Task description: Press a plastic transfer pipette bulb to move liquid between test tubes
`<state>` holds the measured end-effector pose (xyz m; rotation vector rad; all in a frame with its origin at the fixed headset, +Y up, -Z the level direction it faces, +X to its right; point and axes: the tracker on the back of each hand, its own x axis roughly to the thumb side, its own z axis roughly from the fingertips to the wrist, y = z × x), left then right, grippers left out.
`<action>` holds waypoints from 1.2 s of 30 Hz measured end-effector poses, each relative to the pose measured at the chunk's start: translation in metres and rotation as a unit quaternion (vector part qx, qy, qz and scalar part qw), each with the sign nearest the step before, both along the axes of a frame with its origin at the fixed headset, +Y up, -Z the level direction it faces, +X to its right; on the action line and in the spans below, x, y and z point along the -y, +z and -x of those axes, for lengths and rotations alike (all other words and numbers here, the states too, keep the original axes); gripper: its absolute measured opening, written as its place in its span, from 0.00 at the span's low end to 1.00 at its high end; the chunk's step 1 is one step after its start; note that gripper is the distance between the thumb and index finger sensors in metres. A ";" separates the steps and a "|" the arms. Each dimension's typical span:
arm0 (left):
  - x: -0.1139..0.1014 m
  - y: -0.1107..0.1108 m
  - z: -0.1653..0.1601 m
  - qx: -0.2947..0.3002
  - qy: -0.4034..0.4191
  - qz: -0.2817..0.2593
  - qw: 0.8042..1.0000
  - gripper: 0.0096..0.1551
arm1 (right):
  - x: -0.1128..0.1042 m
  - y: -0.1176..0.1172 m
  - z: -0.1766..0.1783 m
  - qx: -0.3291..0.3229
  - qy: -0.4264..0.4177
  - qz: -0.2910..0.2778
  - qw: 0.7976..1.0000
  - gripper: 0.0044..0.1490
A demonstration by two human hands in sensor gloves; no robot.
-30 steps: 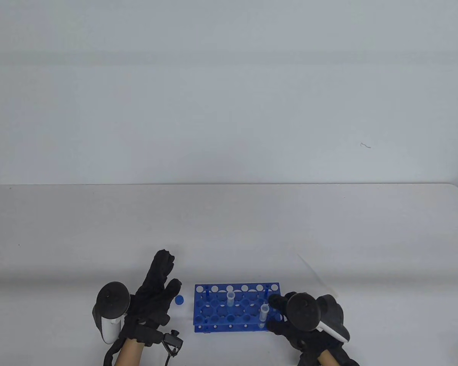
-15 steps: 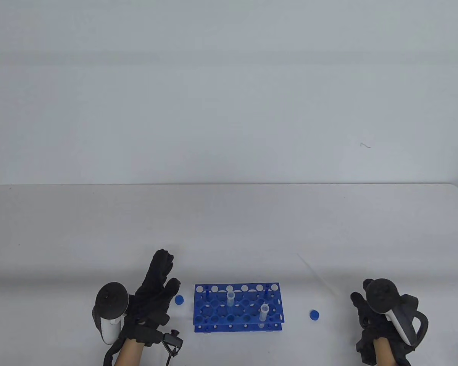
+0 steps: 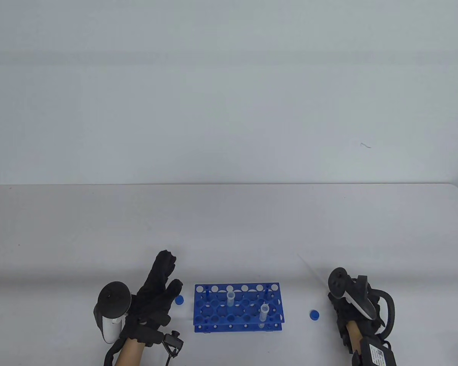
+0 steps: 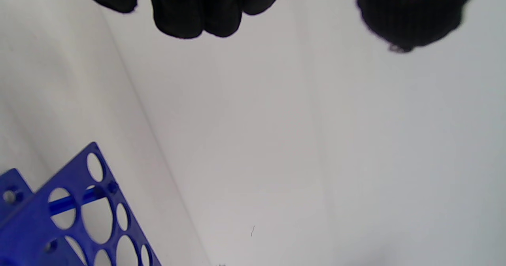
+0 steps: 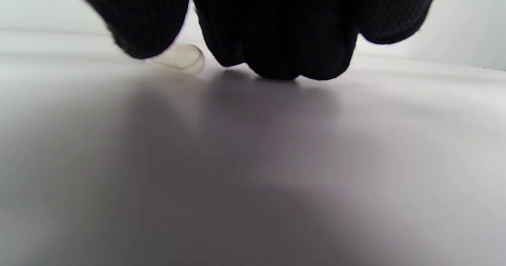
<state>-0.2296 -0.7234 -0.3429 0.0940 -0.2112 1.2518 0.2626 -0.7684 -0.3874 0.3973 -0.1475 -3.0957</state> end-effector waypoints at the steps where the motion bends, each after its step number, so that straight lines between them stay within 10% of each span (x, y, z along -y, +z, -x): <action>1: 0.000 0.000 0.000 0.000 -0.001 0.001 1.000 0.63 | 0.001 0.000 0.000 0.000 -0.007 0.002 1.000 0.35; 8: 0.003 -0.001 0.001 -0.003 -0.009 0.004 1.000 0.63 | 0.007 -0.004 0.001 0.012 -0.016 0.041 0.999 0.28; 21: 0.005 -0.001 -0.002 0.003 -0.016 0.001 1.000 0.63 | -0.014 0.004 -0.013 0.027 -0.084 -0.069 0.994 0.20; 26: 0.004 -0.001 -0.002 0.005 -0.014 -0.001 1.000 0.63 | -0.050 0.012 -0.018 0.013 -0.183 -0.153 0.971 0.21; 36: 0.004 -0.001 -0.003 0.008 -0.014 -0.005 1.000 0.62 | -0.192 0.060 0.041 -0.177 -0.223 -0.291 0.914 0.27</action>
